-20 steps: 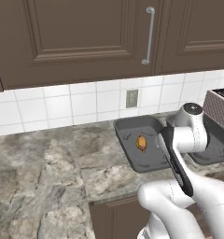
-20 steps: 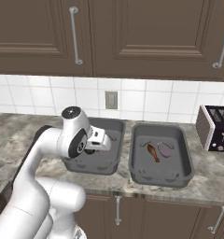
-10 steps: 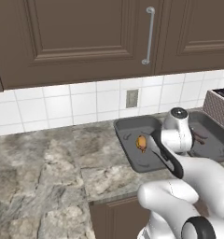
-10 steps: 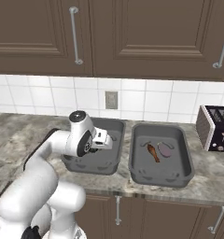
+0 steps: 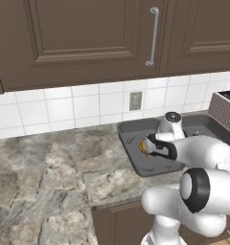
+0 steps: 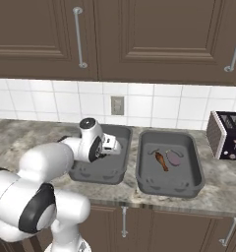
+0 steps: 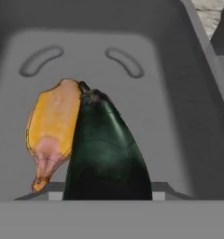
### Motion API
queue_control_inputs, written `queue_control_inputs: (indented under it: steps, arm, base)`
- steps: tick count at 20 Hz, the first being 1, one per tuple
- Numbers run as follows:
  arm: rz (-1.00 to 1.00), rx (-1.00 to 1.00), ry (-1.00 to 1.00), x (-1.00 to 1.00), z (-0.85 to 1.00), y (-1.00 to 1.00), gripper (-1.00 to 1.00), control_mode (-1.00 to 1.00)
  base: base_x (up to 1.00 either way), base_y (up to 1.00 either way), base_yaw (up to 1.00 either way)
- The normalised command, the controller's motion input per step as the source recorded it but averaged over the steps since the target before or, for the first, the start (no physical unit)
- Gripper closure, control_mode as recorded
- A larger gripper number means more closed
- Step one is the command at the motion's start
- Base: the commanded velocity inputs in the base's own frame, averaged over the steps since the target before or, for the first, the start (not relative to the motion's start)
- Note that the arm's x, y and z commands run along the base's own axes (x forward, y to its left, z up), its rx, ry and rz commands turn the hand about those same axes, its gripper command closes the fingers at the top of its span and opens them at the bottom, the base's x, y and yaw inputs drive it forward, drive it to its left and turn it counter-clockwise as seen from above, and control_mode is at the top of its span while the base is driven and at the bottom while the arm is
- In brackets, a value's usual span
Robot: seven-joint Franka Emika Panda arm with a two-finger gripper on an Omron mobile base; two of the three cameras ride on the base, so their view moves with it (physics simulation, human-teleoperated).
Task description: Place one eggplant and one chicken drumstick in each tupperware on the nearby counter, to pack two identical lunches.
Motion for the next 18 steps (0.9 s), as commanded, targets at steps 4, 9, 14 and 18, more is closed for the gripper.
queue_control_inputs:
  steps: [4,9,14,18]
  arm:
    - [0.0,0.0,0.03,0.46,-0.3,0.0,1.0,-1.0]
    - [0.0,0.0,0.01,0.4,-0.33,0.0,1.0,-1.0]
    - [0.0,0.0,0.0,0.21,-0.35,0.0,-1.0,-1.0]
    - [0.0,0.0,0.0,0.0,-0.18,0.0,-1.0,-1.0]
  base:
    - [0.0,0.0,0.0]
    - [0.0,0.0,0.0]
    - [0.0,0.0,0.0]
    - [0.0,0.0,0.0]
